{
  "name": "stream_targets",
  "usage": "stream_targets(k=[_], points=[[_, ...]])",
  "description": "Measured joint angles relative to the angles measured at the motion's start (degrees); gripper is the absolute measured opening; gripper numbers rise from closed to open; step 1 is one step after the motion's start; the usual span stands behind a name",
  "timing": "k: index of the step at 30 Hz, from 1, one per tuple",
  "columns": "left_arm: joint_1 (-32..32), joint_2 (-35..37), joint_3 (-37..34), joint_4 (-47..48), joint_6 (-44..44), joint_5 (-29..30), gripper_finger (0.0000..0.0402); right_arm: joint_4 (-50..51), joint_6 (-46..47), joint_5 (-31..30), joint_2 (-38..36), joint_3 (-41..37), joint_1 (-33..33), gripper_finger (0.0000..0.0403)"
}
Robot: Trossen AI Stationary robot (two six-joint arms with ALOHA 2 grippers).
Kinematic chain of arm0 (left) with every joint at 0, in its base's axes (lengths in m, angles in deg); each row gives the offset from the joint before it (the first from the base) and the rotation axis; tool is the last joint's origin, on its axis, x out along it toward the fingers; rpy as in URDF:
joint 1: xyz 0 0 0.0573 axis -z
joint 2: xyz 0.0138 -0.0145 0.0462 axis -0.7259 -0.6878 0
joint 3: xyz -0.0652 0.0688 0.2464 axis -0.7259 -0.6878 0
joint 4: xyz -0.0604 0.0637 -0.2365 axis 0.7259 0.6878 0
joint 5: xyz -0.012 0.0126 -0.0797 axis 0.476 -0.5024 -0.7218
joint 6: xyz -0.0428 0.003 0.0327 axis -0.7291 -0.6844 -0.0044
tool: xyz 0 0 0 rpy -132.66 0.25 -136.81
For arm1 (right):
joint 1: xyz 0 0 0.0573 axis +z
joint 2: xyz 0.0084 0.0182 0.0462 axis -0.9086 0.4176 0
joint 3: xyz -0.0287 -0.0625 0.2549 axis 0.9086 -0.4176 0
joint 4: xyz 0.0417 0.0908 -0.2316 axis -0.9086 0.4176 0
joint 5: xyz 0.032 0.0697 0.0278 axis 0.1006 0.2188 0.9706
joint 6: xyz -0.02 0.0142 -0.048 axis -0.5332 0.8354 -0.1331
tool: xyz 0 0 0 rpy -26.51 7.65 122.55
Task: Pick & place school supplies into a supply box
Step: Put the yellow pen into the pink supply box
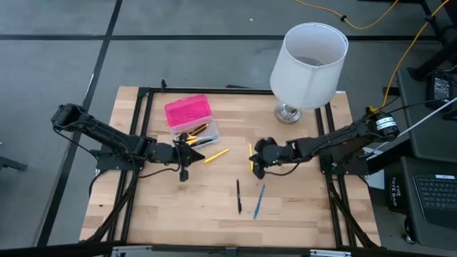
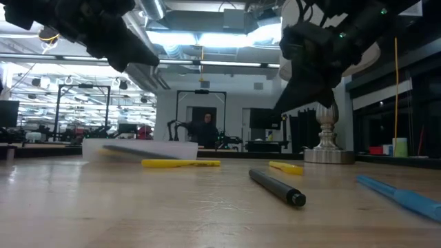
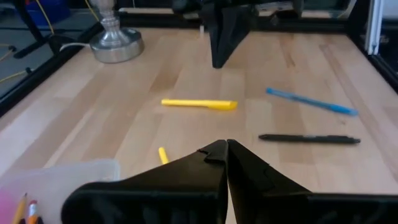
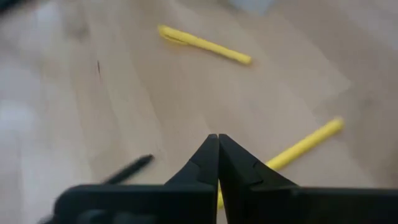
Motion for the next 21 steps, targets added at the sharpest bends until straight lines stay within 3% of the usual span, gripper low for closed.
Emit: stream_targets(k=[5, 12, 21], points=[[0.0, 0.0, 0.0, -0.3, 0.0, 0.2, 0.0005, 2.2, 13.0, 1.3, 0.0, 0.0, 0.2, 0.001], [0.0, 0.0, 0.0, -0.3, 0.0, 0.3, 0.0002, 7.6, 17.6, 1.6, 0.0, 0.7, 0.0, 0.0006], [-0.1, 0.0, 0.0, -0.5, 2.9, 0.7, 0.0006, 22.2, 22.0, -2.2, 3.5, 10.3, -0.9, 0.0006]])
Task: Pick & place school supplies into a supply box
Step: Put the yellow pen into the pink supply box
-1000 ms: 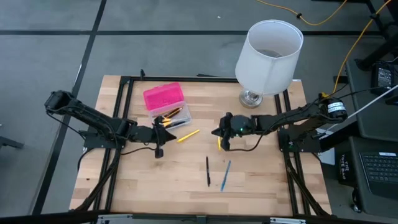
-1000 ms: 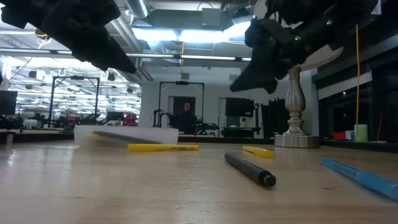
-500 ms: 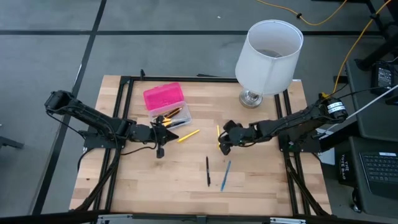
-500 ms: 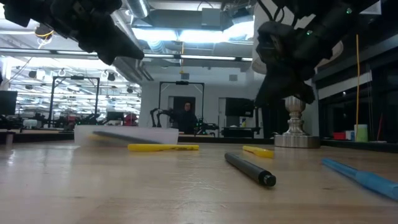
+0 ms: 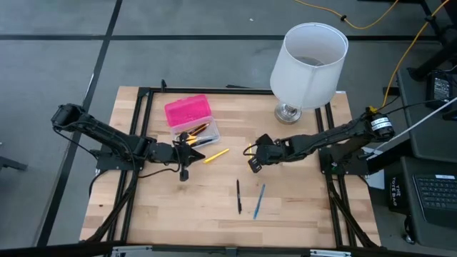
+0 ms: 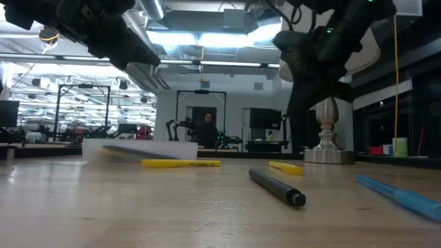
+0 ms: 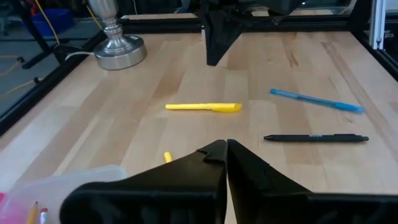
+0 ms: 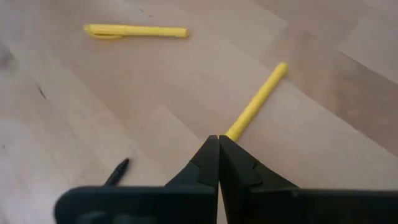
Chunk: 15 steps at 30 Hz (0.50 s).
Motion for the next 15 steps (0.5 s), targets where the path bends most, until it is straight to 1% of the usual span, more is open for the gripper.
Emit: stream_targets(k=[5, 9, 15], points=[[0.0, 0.0, 0.0, -0.5, 0.1, 0.0, 0.0003, 0.1, 0.3, 0.2, 2.9, 0.8, -2.1, 0.0005], [0.0, 0.0, 0.0, -0.4, 0.1, 0.0, 0.0002, -0.4, 1.9, 2.1, 5.7, 0.8, -3.6, 0.001], [0.0, 0.0, 0.0, -0.5, 1.5, 0.0, 0.0006, -2.3, -3.1, 6.1, 8.6, 0.8, -5.8, 0.0013]])
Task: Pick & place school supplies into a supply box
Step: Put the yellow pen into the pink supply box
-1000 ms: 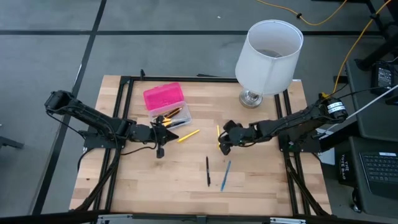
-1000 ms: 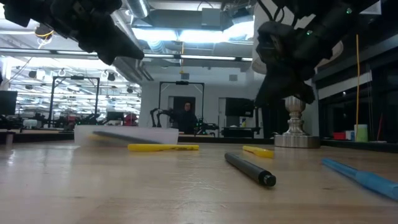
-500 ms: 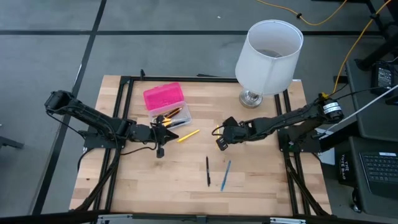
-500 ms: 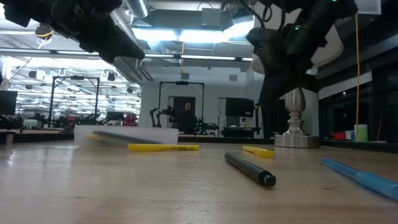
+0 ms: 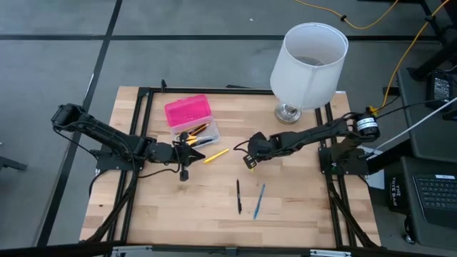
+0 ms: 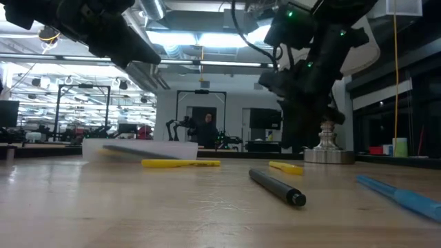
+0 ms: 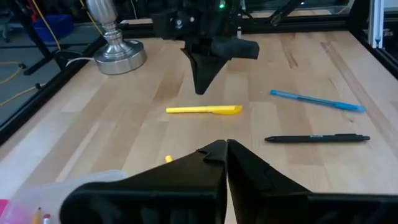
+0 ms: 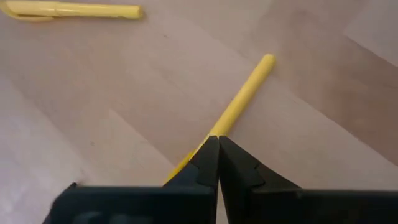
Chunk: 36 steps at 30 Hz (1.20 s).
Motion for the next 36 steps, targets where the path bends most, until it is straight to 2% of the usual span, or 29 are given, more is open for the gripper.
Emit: stream_targets(k=[11, 24, 36], points=[[0.0, 0.0, 0.0, 0.0, -0.5, 0.0, 0.0005, -2.3, -3.0, 0.2, 0.6, 0.0, -0.8, 0.0021], [0.0, 0.0, 0.0, 0.0, -2.0, -0.1, 0.0004, -2.2, -3.8, -1.8, 0.7, 0.0, -0.8, 0.0109], [0.0, 0.0, 0.0, 0.4, -2.0, -0.1, 0.0002, -4.1, -2.3, -2.1, 7.1, 0.0, -1.2, 0.0109]])
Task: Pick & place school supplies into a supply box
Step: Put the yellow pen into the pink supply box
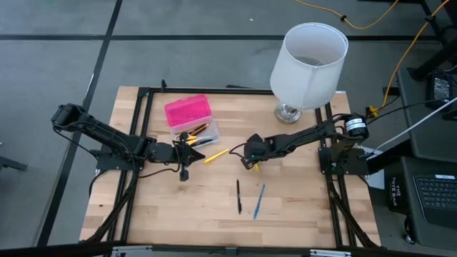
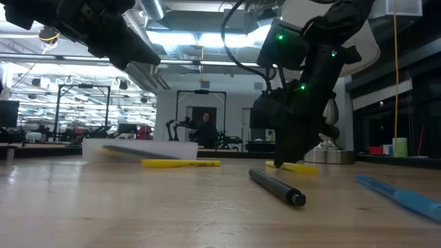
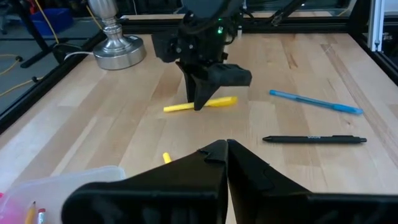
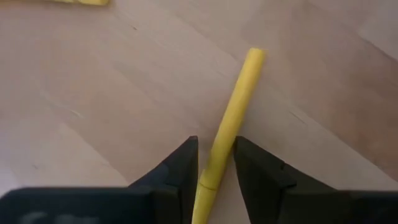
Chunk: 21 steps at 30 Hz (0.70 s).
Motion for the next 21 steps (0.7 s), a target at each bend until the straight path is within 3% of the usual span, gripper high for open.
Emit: stream_targets(k=[10, 21], points=[[0.0, 0.0, 0.0, 0.0, 0.1, 0.0, 0.0004, 3.6, 0.5, -0.6, 0.7, 0.3, 0.0, 0.0098], [0.0, 0.0, 0.0, 0.0, 0.1, 0.0, 0.0005, 5.1, -6.5, -3.0, 0.8, 0.1, 0.2, 0.006]])
